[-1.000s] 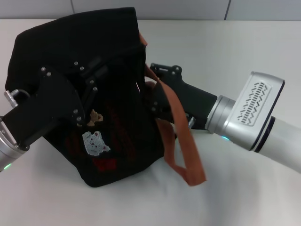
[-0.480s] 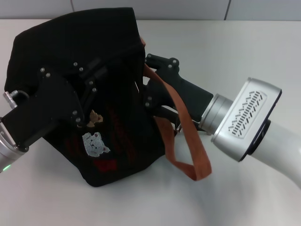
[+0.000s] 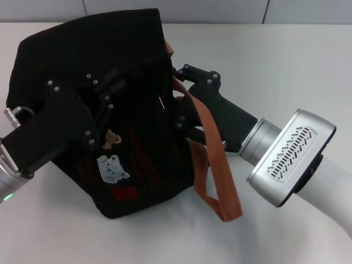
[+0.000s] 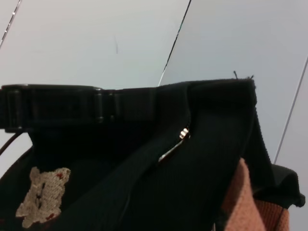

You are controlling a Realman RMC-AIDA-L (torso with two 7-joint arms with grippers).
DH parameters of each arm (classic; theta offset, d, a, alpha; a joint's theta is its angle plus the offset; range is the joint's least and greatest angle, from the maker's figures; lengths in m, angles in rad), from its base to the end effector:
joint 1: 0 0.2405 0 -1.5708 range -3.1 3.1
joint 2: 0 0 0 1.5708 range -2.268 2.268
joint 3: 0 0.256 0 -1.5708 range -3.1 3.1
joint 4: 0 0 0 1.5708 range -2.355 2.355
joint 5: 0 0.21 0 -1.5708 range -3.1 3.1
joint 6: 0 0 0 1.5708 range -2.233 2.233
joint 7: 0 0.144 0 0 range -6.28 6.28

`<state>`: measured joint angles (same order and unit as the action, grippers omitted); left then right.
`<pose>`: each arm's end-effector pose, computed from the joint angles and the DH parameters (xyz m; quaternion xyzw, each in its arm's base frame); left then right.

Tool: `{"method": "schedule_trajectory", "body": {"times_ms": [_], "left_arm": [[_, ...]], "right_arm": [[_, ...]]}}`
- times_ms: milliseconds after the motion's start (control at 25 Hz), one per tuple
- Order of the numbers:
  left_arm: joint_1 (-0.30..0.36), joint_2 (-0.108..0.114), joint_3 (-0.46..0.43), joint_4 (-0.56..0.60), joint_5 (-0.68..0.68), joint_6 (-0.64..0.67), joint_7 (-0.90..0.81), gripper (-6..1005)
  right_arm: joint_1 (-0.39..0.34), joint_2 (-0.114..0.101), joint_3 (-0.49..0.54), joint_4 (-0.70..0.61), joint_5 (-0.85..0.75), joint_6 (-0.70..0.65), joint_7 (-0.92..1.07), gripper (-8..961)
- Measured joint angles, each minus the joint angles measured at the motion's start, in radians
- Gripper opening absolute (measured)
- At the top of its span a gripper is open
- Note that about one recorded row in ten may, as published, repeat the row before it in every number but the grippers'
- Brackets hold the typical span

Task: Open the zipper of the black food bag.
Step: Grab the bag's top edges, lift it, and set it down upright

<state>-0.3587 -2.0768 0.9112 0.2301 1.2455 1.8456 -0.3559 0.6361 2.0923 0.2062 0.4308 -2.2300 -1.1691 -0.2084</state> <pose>-0.2624 0.2536 -0.0061 -0.8167 0.0594 -0.4633 0.3390 0.1763 0.3048 -0.1291 -0.8648 -0.0632 0.3356 0.3681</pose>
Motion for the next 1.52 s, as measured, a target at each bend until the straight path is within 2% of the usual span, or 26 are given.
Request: {"method": "schedule_trajectory", "body": {"times_ms": [320,920,1120,1360,1480,1520], "left_arm": [[-0.003,0.0,0.0,-0.001,0.0,0.0,0.0,72],[-0.005,0.001,0.0,-0.002,-0.002,0.0,0.001,70],[0.002,0.001,-0.002,-0.002,-0.006,0.003,0.001,69],[0.012,0.001,-0.015,-0.003,-0.01,0.02,0.002,68],[0.014,0.001,-0.044,-0.015,-0.012,0.023,0.002,67],[0.016,0.001,-0.079,-0.03,-0.012,0.024,0.002,67]], "right_arm": [[0.0,0.0,-0.006,0.014,-0.004,-0.002,-0.05,393],[0.004,0.0,-0.007,0.035,-0.009,-0.001,-0.108,65],[0.004,0.0,-0.002,0.036,-0.016,0.0,-0.108,16],[0.002,0.0,-0.002,0.031,-0.017,0.012,-0.101,2],[-0.001,0.0,-0.001,0.029,-0.017,0.028,-0.098,3],[-0.001,0.0,-0.001,0.027,-0.017,0.035,-0.098,4]]}}
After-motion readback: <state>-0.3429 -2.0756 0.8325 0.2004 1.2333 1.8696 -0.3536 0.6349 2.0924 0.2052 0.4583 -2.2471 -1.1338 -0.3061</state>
